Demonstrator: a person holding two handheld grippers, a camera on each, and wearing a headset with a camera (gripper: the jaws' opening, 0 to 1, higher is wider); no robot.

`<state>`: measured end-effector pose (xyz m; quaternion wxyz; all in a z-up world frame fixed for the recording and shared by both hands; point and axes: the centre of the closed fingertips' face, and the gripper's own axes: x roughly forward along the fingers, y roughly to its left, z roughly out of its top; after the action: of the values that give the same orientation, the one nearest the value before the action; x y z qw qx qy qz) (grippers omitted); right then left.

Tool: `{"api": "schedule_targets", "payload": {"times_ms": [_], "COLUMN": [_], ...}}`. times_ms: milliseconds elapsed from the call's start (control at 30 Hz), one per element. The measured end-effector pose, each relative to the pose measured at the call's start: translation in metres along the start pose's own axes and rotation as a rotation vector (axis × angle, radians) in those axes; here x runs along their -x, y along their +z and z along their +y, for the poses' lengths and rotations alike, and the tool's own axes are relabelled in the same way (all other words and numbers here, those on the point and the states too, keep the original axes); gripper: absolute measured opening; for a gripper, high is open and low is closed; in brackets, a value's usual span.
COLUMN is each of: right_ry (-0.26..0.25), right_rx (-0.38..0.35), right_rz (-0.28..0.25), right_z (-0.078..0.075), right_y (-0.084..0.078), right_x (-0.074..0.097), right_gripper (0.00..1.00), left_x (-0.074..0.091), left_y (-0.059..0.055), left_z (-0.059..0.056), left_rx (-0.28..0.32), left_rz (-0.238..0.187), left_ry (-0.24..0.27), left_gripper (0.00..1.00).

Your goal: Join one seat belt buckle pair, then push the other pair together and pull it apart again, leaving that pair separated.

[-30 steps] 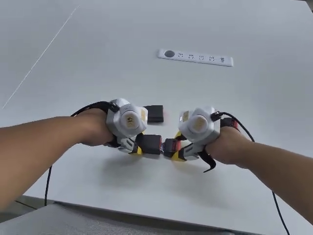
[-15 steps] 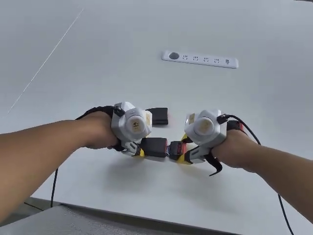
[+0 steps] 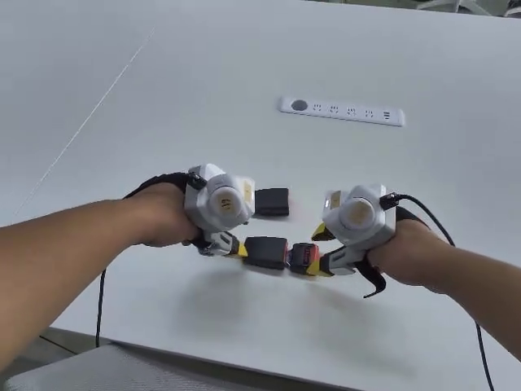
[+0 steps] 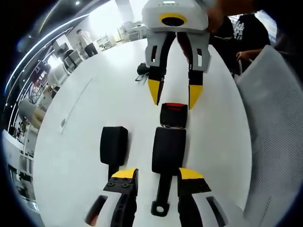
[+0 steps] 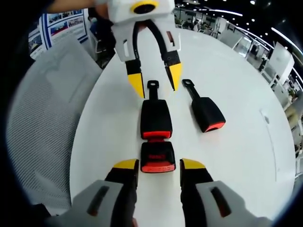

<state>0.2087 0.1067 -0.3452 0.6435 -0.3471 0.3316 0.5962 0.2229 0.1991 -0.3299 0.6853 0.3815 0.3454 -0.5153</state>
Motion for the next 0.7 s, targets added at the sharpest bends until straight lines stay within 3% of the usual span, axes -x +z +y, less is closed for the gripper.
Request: {"api": "schedule_targets", "payload": {"times_ms": [400,700], "right_ry": [-0.022,-0.031], "right_rx": [0.023,0.027], "right_rz": [0.002,0.014], "right_z": [-0.009,-0.019], "right_y": [-0.005,-0.015], "right_x": [0.014,0.023], "right_gripper": [0.35,0.36], "left_x": [0.008,0.004], "left_y": [0.005,0.009], "left_z": [0.011,0.027], "left_rx": [-0.004,-0.003], "left_rz": [-0.003,-0.011], "left_ry": [0.032,0.048], "left_gripper": [0.35,0.37]}}
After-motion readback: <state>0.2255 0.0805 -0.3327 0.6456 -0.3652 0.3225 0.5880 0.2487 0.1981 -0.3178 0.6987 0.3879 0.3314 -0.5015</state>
